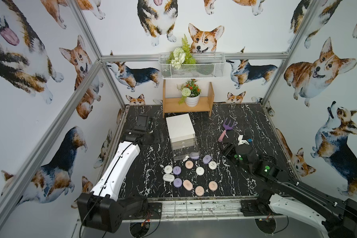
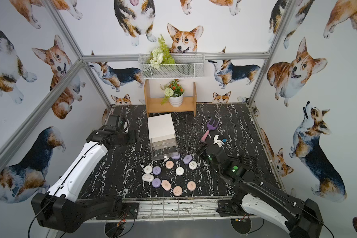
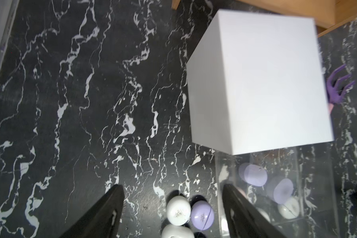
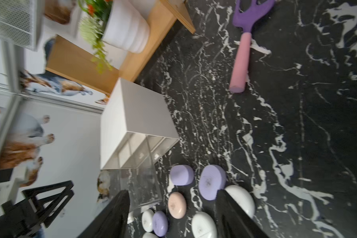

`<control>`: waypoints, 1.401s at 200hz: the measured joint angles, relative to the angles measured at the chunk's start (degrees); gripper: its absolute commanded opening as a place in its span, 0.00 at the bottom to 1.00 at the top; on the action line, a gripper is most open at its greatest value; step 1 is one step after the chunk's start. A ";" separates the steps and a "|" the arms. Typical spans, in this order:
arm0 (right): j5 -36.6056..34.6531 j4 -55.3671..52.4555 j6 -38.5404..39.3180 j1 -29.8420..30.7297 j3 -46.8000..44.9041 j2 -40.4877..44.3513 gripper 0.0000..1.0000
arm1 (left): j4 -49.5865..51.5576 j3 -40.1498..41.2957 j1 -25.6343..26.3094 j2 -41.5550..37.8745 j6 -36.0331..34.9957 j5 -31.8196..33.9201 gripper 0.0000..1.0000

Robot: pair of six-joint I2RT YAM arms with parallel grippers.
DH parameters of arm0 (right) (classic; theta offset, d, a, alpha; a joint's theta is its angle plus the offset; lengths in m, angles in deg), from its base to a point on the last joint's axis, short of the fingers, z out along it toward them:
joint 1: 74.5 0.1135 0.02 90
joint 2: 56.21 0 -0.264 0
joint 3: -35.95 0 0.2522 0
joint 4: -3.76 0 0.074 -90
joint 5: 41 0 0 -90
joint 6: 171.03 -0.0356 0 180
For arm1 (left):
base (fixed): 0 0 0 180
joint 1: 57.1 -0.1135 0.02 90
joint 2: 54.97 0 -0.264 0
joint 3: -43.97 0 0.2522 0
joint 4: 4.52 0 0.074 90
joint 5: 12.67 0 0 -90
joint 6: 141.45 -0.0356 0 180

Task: Put the bluetooth earphones in the drawer according to color
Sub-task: Pick up the Bluetooth earphone from the center of the board.

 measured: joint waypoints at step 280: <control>26.60 -6.80 22.62 -5.29 19.82 -45.53 0.58 | -9.44 16.92 -6.91 -3.34 -0.15 -11.02 0.79</control>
